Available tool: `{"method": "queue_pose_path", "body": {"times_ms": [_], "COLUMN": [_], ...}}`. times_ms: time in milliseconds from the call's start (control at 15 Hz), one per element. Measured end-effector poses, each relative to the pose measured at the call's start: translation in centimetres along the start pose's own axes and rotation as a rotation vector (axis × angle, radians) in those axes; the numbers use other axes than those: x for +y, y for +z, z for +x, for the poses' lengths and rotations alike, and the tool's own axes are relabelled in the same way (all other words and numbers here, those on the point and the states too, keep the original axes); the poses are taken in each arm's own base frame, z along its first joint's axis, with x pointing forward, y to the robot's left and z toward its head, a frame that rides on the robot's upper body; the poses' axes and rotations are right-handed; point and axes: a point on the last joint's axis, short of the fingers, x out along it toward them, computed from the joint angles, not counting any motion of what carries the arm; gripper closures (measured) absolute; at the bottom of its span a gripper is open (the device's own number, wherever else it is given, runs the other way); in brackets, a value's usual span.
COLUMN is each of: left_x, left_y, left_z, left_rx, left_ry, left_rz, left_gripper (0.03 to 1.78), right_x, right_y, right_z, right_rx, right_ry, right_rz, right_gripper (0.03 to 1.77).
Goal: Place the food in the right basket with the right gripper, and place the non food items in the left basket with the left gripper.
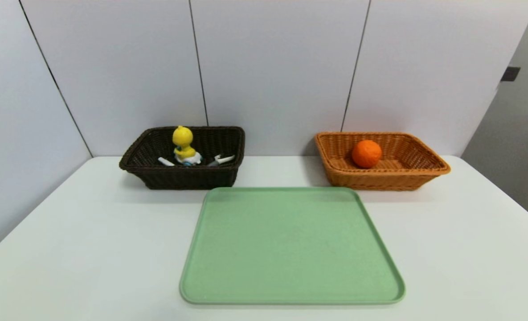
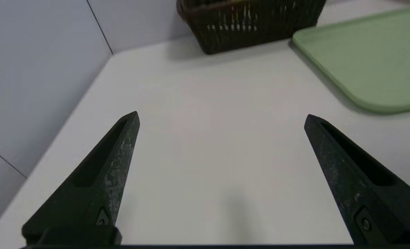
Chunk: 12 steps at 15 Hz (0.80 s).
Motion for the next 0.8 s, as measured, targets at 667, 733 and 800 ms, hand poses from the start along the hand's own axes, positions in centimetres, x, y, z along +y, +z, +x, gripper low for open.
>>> {"method": "queue_pose_path", "body": {"times_ms": [667,733,800], "left_x": [-0.03,-0.02,-0.01], "left_y": [-0.36,-0.36,-0.36], "left_z": [0.0,0.0,0.0], "left_rx": [0.036,0.036,0.037], "left_ry": [0.009,0.013,0.016], "left_rz": [-0.114,-0.114,-0.115], "left_gripper": [0.12,0.12,0.12], "right_x": [-0.09,-0.09,-0.08], "right_y": [0.01,0.01,0.01], "right_z": [0.0,0.0,0.0], "right_rx": [-0.001,-0.001,-0.001], "right_ry": [-0.038,-0.039,-0.039], "right_rz": [0.065,0.065,0.065], "right_gripper": [0.09,0.09,0.09]}}
